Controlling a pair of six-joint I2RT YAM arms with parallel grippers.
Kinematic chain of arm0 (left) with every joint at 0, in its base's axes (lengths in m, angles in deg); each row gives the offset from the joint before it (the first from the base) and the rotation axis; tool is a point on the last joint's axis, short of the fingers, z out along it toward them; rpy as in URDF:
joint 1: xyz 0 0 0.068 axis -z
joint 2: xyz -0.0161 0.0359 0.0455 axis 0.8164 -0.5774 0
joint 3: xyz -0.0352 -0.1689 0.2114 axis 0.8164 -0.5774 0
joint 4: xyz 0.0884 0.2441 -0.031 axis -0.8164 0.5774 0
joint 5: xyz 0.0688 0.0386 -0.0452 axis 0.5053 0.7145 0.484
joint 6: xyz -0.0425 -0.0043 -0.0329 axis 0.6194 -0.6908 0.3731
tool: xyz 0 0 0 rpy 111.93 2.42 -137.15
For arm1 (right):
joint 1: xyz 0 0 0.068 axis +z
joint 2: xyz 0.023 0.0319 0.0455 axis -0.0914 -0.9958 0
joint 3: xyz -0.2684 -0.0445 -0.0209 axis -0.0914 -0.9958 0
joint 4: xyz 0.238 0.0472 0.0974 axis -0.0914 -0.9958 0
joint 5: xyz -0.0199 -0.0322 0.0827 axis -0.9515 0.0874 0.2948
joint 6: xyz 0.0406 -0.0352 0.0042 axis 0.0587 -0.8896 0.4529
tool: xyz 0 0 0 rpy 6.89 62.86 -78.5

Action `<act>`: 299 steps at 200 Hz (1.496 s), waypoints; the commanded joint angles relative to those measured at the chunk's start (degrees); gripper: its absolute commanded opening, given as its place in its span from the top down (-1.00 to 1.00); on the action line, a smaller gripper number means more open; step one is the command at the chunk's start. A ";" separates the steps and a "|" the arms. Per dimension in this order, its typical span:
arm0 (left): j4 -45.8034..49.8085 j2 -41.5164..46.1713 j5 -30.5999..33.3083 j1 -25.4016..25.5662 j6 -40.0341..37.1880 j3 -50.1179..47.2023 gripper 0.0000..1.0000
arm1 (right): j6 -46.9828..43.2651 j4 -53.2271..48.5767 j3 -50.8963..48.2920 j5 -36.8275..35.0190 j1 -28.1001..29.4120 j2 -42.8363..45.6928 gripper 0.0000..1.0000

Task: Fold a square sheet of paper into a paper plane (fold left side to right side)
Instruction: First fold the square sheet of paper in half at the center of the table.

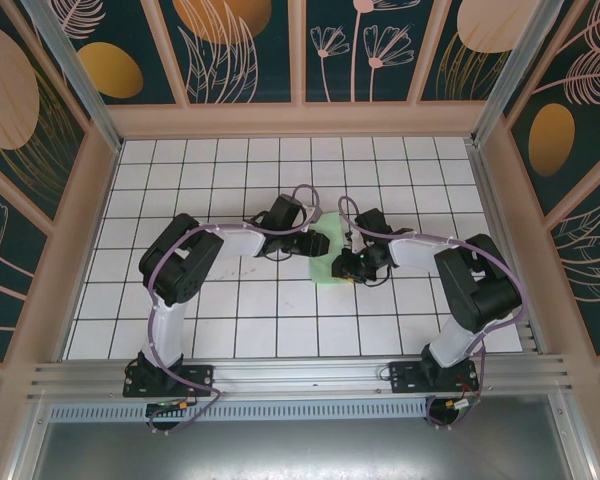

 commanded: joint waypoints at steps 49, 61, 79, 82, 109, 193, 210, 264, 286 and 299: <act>3.97 -4.98 6.59 -5.87 -4.25 6.69 0.22 | -1.88 -5.91 -3.09 -9.98 0.37 -4.71 0.45; 4.46 -5.61 6.63 -6.25 -4.49 8.10 0.22 | -1.88 -5.91 -3.19 -10.06 0.37 -4.78 0.45; 5.15 -6.85 6.85 -6.77 -4.90 10.32 0.22 | -1.79 -5.74 -3.38 -9.97 0.34 -4.78 0.45; 5.33 -7.12 6.97 -6.85 -4.96 10.72 0.22 | -1.79 -5.74 -3.41 -9.97 0.33 -4.74 0.45; 6.23 -9.50 8.36 -7.68 -4.98 13.36 0.21 | -1.70 -5.65 -3.65 -9.97 0.40 -4.67 0.45; 5.45 -3.55 8.54 -9.39 -5.40 12.36 0.22 | -1.44 -4.86 -3.25 -9.23 0.39 -4.90 0.45; 2.32 1.80 6.04 -9.30 -4.00 7.16 0.21 | -1.44 -4.77 -2.91 -9.27 0.42 -5.00 0.45; -7.03 7.65 -5.67 -3.27 2.79 -4.67 0.22 | -1.26 -4.50 -3.23 -9.27 0.52 -5.20 0.45; -12.04 7.05 -8.53 -0.52 6.97 -7.34 0.22 | -1.24 -4.68 -3.03 -9.44 0.51 -5.26 0.45; -13.54 6.56 -8.45 0.33 8.50 -8.46 0.22 | -1.26 -4.77 -2.87 -9.40 0.61 -5.39 0.45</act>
